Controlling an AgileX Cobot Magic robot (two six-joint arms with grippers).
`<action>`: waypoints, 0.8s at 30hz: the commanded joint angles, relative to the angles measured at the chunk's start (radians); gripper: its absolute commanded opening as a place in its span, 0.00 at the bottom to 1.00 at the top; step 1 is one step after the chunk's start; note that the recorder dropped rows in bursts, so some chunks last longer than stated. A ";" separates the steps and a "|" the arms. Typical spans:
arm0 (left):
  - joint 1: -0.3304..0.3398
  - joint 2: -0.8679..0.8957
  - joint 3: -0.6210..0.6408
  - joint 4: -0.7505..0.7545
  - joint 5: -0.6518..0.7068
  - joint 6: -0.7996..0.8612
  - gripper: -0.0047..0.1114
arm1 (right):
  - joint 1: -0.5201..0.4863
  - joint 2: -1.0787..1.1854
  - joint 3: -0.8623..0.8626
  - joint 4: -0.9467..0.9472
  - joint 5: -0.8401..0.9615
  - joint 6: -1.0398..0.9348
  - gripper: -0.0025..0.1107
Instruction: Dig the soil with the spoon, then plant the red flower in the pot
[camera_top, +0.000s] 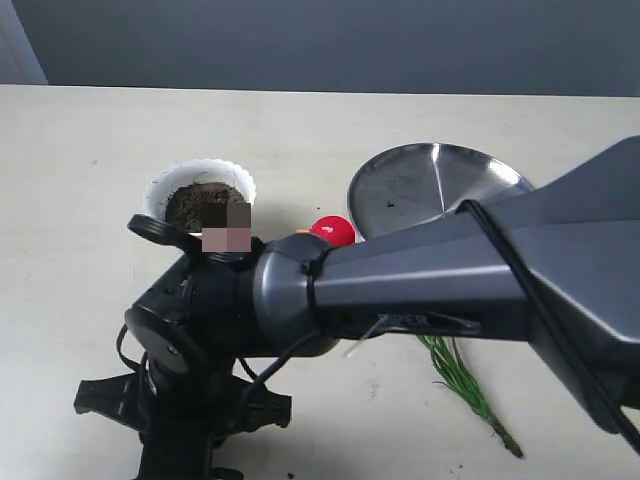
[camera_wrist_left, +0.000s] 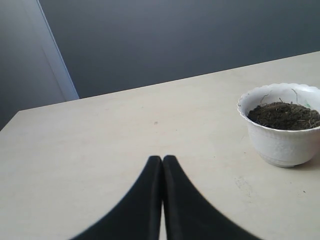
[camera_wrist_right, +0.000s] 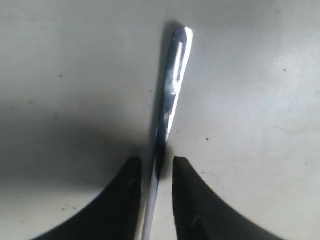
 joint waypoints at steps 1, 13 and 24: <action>-0.002 -0.004 0.002 -0.004 -0.006 -0.005 0.04 | -0.005 0.035 -0.005 0.012 -0.050 -0.005 0.25; -0.002 -0.004 0.002 -0.004 -0.006 -0.005 0.04 | -0.005 0.057 -0.005 0.004 0.061 -0.005 0.07; -0.002 -0.004 0.002 -0.004 -0.004 -0.005 0.04 | -0.005 0.055 -0.064 0.039 0.106 0.100 0.02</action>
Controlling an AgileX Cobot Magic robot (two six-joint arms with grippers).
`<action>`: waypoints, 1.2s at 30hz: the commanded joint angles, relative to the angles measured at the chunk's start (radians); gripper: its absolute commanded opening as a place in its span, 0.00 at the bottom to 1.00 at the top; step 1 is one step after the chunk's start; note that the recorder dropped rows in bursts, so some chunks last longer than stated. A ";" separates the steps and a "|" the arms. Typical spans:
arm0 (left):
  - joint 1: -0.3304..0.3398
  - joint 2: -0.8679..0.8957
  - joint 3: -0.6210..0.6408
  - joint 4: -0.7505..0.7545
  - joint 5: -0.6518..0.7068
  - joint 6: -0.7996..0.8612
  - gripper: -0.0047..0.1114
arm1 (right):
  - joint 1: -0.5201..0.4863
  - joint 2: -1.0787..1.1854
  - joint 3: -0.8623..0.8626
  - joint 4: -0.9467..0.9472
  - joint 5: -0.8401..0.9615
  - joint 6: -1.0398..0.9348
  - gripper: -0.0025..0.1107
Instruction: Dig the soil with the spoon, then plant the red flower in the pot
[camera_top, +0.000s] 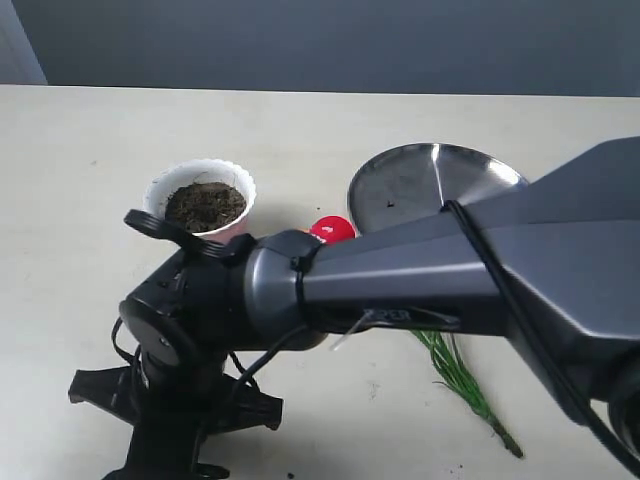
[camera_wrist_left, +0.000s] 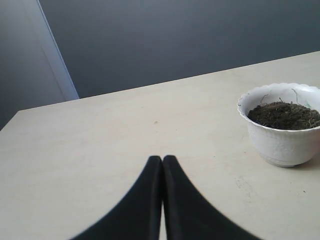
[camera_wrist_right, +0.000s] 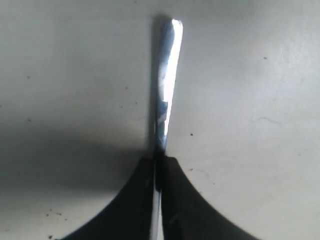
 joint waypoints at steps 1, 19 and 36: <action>-0.002 -0.004 0.002 -0.004 -0.004 -0.005 0.04 | -0.001 0.023 -0.040 0.025 0.079 0.103 0.02; -0.002 -0.004 0.002 -0.004 -0.004 -0.005 0.04 | -0.001 -0.025 -0.129 0.141 0.008 0.707 0.02; -0.002 -0.004 0.002 -0.004 -0.006 -0.005 0.04 | -0.007 -0.007 -0.145 -0.178 0.083 0.736 0.35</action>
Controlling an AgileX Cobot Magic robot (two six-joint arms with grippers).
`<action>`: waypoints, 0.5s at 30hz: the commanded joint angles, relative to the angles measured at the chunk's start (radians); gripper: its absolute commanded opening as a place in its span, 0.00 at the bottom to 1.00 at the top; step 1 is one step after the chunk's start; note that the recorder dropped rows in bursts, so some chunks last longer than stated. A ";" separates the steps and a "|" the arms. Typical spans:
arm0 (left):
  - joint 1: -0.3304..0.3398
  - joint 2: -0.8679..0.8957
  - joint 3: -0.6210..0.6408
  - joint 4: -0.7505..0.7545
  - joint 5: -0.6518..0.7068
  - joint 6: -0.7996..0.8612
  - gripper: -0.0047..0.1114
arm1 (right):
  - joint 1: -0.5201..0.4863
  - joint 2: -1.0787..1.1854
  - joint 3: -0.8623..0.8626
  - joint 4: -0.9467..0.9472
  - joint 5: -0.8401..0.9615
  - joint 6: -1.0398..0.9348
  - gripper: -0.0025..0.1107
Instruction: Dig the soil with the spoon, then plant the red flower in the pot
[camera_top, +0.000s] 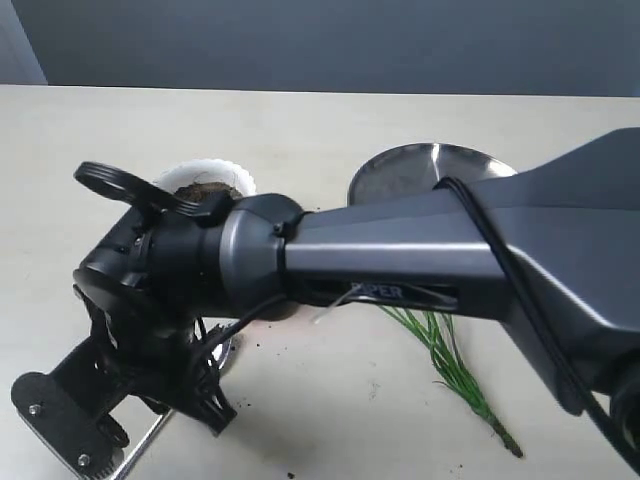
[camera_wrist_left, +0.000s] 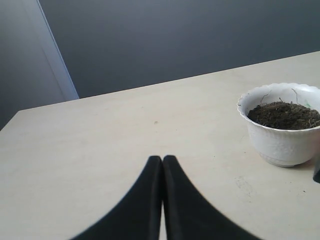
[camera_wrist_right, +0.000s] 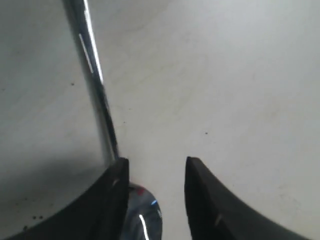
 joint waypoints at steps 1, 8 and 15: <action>-0.002 -0.004 0.002 -0.004 -0.006 -0.005 0.04 | -0.005 0.002 -0.005 -0.010 0.047 -0.012 0.35; -0.002 -0.004 0.002 -0.004 -0.006 -0.005 0.04 | -0.005 0.011 -0.005 0.018 0.027 -0.041 0.35; -0.002 -0.004 0.002 -0.004 -0.006 -0.005 0.04 | -0.005 0.013 -0.005 0.090 0.048 -0.070 0.35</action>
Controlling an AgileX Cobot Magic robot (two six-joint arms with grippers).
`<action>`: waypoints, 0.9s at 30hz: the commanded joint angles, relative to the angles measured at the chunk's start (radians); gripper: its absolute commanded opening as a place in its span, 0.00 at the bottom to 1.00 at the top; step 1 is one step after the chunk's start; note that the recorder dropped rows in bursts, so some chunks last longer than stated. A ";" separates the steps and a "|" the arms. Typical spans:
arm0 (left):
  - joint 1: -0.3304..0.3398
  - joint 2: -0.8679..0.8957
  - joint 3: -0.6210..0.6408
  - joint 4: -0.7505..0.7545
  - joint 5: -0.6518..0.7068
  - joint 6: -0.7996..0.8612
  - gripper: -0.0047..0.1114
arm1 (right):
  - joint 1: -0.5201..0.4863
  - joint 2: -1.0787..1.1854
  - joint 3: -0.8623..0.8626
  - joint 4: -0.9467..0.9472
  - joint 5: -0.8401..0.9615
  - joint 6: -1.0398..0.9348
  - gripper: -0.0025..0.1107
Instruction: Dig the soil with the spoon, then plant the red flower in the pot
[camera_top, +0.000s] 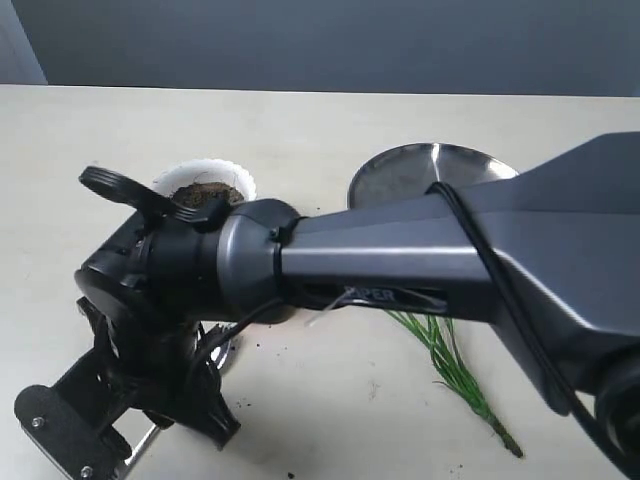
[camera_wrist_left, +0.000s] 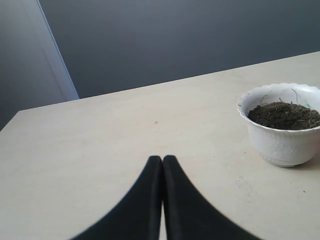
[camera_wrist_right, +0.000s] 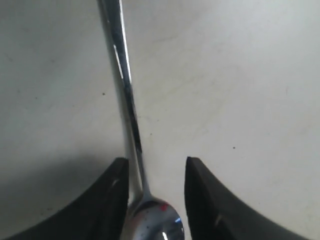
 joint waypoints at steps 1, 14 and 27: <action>-0.002 -0.004 0.002 -0.004 -0.006 -0.005 0.04 | -0.005 0.001 -0.005 0.028 0.013 -0.026 0.35; -0.002 -0.004 0.002 -0.004 -0.006 -0.005 0.04 | -0.005 0.031 -0.003 0.129 -0.007 -0.155 0.35; -0.002 -0.004 0.002 -0.004 -0.006 -0.005 0.04 | -0.005 0.065 -0.003 0.129 -0.082 -0.167 0.26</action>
